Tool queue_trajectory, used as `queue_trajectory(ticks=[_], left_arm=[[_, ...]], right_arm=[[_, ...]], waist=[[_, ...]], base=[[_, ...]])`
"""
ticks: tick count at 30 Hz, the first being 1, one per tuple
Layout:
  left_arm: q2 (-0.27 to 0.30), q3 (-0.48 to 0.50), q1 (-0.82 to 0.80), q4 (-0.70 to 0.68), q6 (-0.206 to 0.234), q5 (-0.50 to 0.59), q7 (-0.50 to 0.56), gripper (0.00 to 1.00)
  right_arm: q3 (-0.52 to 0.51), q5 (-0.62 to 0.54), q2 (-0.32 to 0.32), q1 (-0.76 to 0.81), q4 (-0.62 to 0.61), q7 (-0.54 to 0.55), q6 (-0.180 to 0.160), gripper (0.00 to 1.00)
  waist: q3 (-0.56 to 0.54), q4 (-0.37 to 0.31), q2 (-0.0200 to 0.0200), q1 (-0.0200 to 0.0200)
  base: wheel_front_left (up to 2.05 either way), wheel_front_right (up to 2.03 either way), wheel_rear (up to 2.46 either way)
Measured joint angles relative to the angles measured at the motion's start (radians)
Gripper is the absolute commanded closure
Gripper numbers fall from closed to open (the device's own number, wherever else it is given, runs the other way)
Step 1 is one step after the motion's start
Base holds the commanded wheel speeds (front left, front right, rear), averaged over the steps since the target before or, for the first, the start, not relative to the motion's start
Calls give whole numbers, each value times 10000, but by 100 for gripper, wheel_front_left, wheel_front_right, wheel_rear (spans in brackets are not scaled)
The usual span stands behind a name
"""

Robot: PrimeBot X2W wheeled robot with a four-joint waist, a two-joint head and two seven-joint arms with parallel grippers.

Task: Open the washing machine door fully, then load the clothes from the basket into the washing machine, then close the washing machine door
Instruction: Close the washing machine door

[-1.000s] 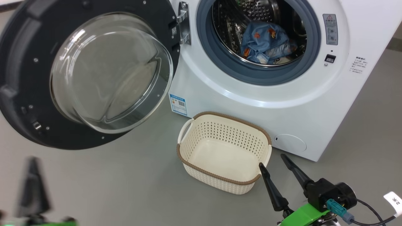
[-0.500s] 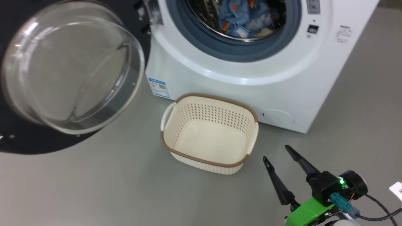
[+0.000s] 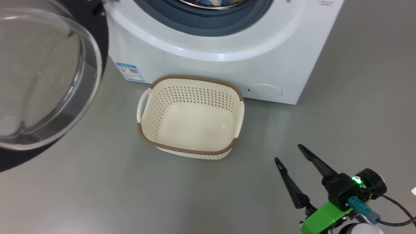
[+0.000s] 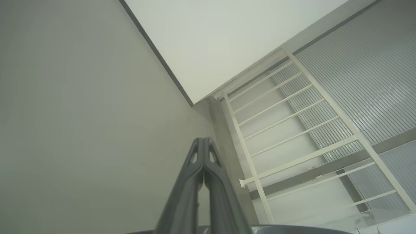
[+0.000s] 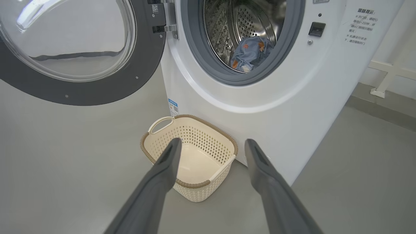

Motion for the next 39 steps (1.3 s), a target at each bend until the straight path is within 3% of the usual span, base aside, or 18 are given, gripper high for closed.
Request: queue_trajectory(ticks=[17,39], left_arm=[[537,-430,-1275,2719,-568,-380,884,100],[639,-1141,-1643,3532,-1106,-405,2295,100]], right_arm=[[123,56,-171,-166,-36,-2,0,0],[94,44,-165,-169,-79,0,0,0]], waist=[[260,-332,0,0],[280,-280,0,0]], base=[[0,0,0],[0,0,0]])
